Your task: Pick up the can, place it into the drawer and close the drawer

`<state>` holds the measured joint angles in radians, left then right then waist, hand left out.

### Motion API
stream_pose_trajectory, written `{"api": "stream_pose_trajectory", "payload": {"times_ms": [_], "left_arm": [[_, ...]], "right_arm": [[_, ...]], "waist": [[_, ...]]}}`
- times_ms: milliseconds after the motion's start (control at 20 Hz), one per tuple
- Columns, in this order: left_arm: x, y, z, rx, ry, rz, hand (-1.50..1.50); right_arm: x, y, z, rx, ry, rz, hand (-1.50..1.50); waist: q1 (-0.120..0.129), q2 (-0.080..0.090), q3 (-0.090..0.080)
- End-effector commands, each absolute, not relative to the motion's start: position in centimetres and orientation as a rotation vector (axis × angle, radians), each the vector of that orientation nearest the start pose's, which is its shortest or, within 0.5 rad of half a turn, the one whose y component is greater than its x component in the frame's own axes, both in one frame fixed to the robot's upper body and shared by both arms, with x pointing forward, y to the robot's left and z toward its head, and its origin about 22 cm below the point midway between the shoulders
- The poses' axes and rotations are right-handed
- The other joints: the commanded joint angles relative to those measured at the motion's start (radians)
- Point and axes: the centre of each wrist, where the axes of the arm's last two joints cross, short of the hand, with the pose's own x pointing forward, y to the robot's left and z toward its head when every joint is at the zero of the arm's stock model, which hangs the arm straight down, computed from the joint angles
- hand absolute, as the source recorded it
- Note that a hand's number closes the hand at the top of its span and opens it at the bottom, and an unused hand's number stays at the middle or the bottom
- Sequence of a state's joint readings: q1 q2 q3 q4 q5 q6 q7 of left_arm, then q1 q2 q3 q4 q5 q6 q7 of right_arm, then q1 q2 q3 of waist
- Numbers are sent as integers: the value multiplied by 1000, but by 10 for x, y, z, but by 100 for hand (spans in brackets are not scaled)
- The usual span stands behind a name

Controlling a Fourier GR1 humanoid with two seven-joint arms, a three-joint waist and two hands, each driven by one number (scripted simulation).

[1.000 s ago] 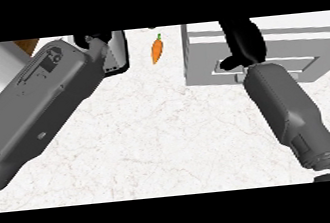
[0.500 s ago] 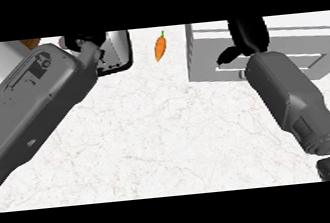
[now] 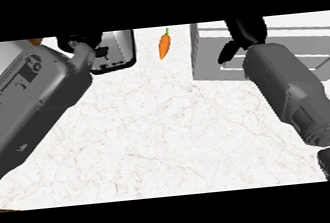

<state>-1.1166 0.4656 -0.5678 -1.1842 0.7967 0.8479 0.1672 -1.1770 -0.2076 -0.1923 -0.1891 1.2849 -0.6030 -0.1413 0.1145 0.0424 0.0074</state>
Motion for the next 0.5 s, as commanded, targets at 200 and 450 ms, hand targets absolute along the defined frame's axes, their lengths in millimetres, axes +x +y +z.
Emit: {"api": "stream_pose_trajectory", "payload": {"times_ms": [200,450], "left_arm": [[386,127,234,32,-1714,139,-150],[380,125,221,16,-1703,134,-150]], "right_arm": [[472,-174,119,-910,-1809,746,-150],[472,-180,117,-728,-1854,549,-150]], "waist": [[-1,-10,-1],[-10,-8,-2]]}}
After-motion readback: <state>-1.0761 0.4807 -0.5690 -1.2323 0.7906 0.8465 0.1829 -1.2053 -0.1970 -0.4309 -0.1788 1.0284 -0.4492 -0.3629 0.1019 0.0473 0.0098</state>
